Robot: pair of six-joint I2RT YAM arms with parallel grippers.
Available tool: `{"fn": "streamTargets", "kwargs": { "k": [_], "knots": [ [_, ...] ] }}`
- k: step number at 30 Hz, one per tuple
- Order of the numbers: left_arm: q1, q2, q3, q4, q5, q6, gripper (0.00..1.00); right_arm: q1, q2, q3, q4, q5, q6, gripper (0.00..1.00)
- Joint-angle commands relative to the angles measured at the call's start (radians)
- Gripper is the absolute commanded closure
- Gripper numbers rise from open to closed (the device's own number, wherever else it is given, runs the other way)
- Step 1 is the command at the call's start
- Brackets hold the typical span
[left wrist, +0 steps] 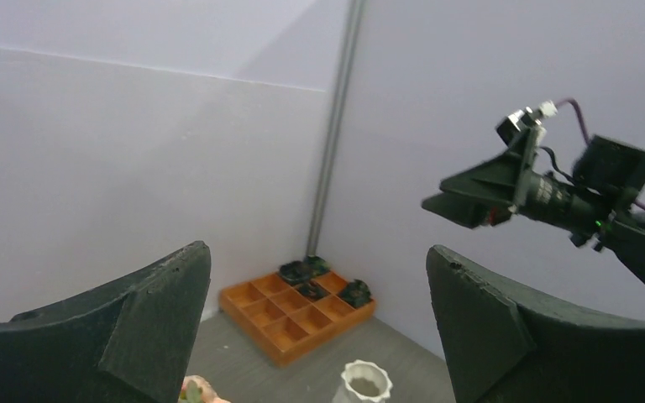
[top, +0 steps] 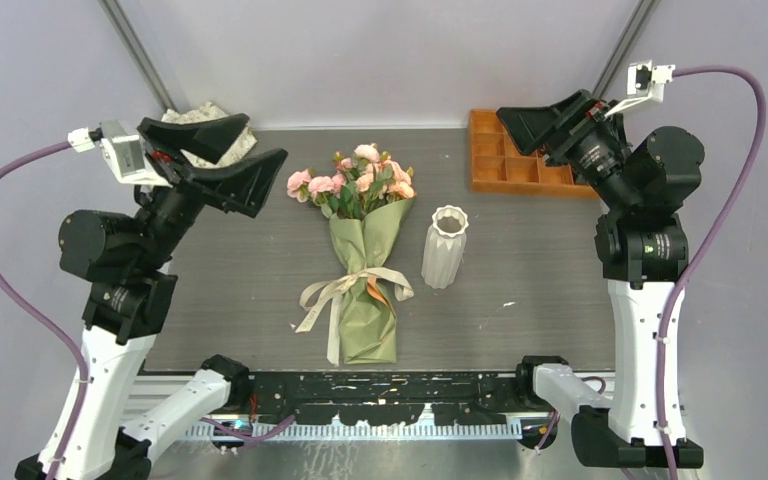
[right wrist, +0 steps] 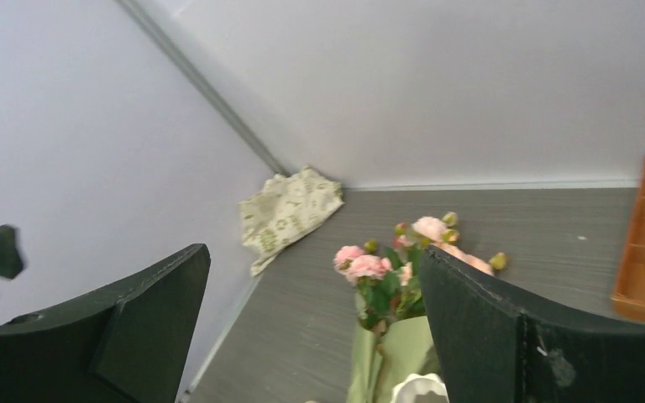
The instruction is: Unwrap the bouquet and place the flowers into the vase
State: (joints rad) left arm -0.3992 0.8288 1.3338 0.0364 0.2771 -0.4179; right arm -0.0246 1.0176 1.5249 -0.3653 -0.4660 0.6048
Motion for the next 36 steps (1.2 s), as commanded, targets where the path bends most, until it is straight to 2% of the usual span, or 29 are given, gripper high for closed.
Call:
{"fn": "streamTargets", "kwargs": {
  "k": [1, 2, 4, 5, 6, 8, 9, 11, 15, 17, 20, 22, 26, 31, 36],
  "knots": [
    [0.0, -0.016, -0.07, 0.21, 0.32, -0.059, 0.0, 0.068, -0.002, 0.066, 0.067, -0.178, 0.077, 0.0],
    [0.001, -0.026, -0.125, 0.306, 0.361, -0.07, 0.0, 0.098, -0.003, 0.068, 0.053, -0.173, 0.068, 0.0],
    [0.0, -0.047, -0.217, 0.492, 0.321, -0.168, 0.0, 0.169, -0.001, 0.074, 0.001, -0.151, 0.032, 0.01],
    [0.0, -0.05, -0.239, 0.533, 0.284, -0.206, 0.0, 0.204, 0.004, 0.084, -0.04, -0.117, 0.005, 0.0],
    [0.0, -0.044, -0.231, 0.508, 0.255, -0.211, 0.02, 0.252, 0.012, 0.093, -0.081, -0.084, -0.031, 0.01],
    [0.0, -0.012, -0.147, 0.294, 0.177, -0.16, 0.1, 0.364, 0.04, 0.122, -0.173, 0.029, -0.104, 0.0],
    [0.0, 0.007, -0.089, 0.106, 0.102, -0.126, 0.13, 0.436, 0.065, 0.145, -0.218, 0.09, -0.159, 0.01],
    [0.0, 0.038, -0.008, -0.11, -0.086, -0.06, 0.18, 0.591, 0.128, 0.196, -0.308, 0.279, -0.231, 0.01],
    [0.0, 0.037, 0.04, -0.335, -0.627, -0.017, 0.22, 0.894, 0.289, 0.293, -0.413, 0.658, -0.327, 0.01],
    [0.0, 0.054, 0.111, -0.504, -0.877, -0.056, 0.24, 0.992, 0.393, 0.343, -0.452, 0.803, -0.349, 0.0],
    [0.0, 0.108, 0.186, -0.735, -1.086, -0.098, 0.32, 1.086, 0.491, 0.382, -0.477, 0.977, -0.368, 0.01],
    [0.0, 0.104, 0.158, -0.802, -1.129, -0.141, 0.32, 1.121, 0.541, 0.392, -0.484, 1.027, -0.367, 0.01],
    [0.0, 0.025, -0.01, -0.815, -1.1, -0.23, 0.32, 1.174, 0.626, 0.379, -0.484, 1.056, -0.37, 0.01],
    [0.001, -0.068, -0.133, -0.919, -1.16, -0.325, 0.32, 1.188, 0.713, 0.254, -0.437, 0.977, -0.34, 0.0],
    [0.0, -0.208, -0.214, -0.891, -1.157, -0.256, 0.31, 1.192, 0.826, 0.164, -0.369, 0.839, -0.333, 0.0]
  ]
}}
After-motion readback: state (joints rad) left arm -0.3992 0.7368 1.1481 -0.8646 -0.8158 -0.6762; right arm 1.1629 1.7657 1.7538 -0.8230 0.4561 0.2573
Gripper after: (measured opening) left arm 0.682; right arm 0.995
